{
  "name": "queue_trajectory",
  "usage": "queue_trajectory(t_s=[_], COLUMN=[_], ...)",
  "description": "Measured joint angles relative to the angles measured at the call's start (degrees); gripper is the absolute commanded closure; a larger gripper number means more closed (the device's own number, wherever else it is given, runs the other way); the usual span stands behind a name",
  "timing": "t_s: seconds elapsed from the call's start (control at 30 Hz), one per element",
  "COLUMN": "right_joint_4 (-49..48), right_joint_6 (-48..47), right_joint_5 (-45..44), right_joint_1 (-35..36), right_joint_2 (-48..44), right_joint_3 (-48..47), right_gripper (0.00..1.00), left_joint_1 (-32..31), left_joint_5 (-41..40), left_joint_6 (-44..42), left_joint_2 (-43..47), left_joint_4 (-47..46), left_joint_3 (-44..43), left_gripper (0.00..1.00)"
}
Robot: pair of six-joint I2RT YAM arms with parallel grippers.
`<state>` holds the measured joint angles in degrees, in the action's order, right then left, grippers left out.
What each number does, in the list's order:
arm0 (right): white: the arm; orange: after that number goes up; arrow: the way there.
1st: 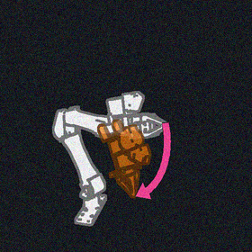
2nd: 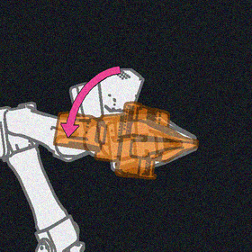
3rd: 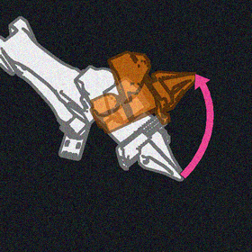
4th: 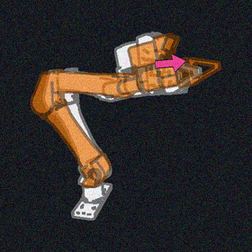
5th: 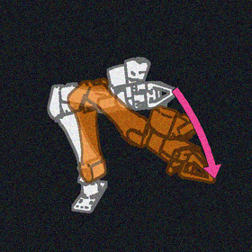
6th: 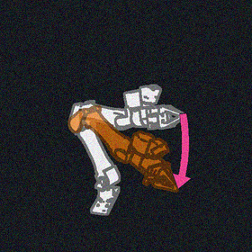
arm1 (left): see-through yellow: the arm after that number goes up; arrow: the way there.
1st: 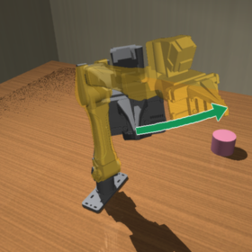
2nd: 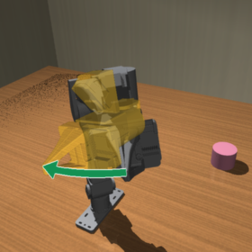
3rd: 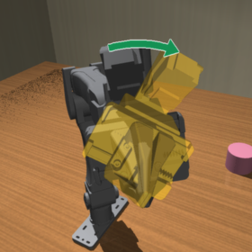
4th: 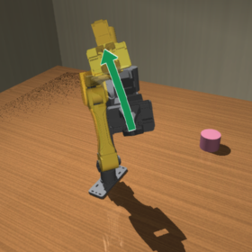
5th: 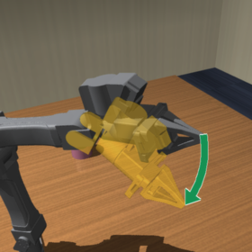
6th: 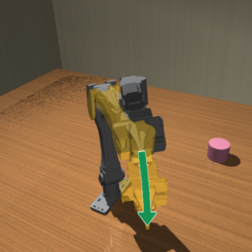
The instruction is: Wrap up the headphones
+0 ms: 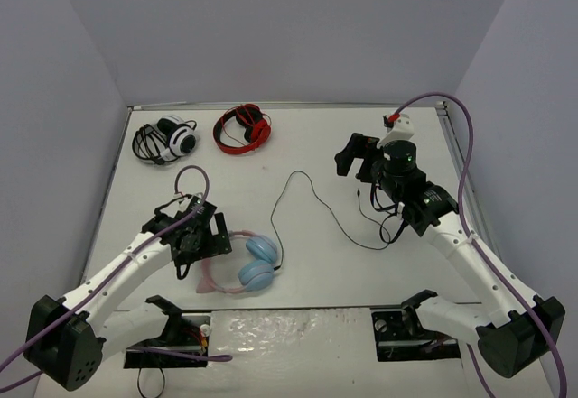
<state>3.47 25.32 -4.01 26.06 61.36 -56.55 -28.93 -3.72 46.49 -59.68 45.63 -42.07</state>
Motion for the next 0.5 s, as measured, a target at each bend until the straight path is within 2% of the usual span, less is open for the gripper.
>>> queue_trajectory(t_s=[0.1, 0.5], right_joint_4=[-0.3, -1.5], right_joint_6=[0.0, 0.0], right_joint_5=[0.0, 0.4], right_joint_1=[0.0, 0.0], right_joint_2=[0.0, 0.0], right_joint_3=[0.2, 1.3], right_gripper=[0.0, 0.0], left_joint_1=[0.0, 0.0], left_joint_5=[0.9, 2.6], left_joint_6=[1.7, 5.0], left_joint_2=[1.0, 0.6], left_joint_4=[0.1, -5.0], left_joint_3=[3.5, 8.6], left_gripper=[0.08, 0.12])
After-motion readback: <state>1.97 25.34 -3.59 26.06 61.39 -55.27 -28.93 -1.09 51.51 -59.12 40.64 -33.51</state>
